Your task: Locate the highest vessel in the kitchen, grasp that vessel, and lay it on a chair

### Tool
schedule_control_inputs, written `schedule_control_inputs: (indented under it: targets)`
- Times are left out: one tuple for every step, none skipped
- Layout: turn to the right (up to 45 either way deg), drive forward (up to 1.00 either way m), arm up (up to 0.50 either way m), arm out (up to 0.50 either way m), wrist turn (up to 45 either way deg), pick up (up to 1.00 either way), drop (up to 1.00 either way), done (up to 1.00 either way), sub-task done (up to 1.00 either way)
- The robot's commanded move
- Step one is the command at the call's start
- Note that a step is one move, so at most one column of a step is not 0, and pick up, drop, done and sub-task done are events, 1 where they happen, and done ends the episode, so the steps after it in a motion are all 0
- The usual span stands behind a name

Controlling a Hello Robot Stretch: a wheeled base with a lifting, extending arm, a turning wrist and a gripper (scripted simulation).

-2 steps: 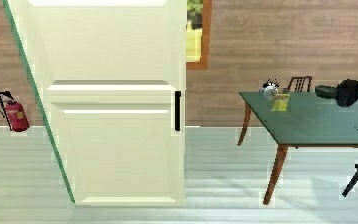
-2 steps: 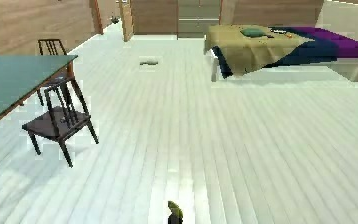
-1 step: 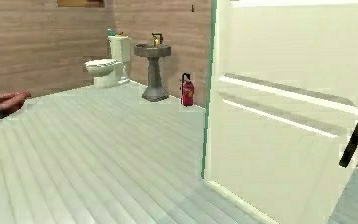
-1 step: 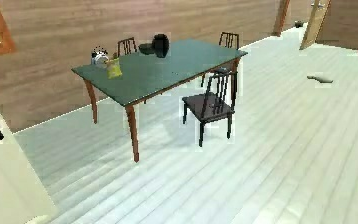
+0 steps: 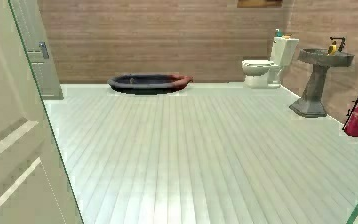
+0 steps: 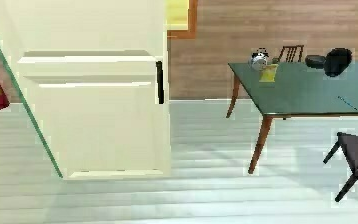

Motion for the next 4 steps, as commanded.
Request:
schedule_control_inputs:
  targets:
    - [0.0,1.0,0.0,0.0,0.0,0.0,0.0,0.0,0.0]
    - [0.0,0.25,0.0,0.0,0.0,0.0,0.0,0.0,0.0]
    - [-45.0,0.0,0.0,0.0,0.0,0.0,0.0,0.0,0.0]
    - [0.0,0.45,0.0,0.0,0.0,0.0,0.0,0.0,0.0]
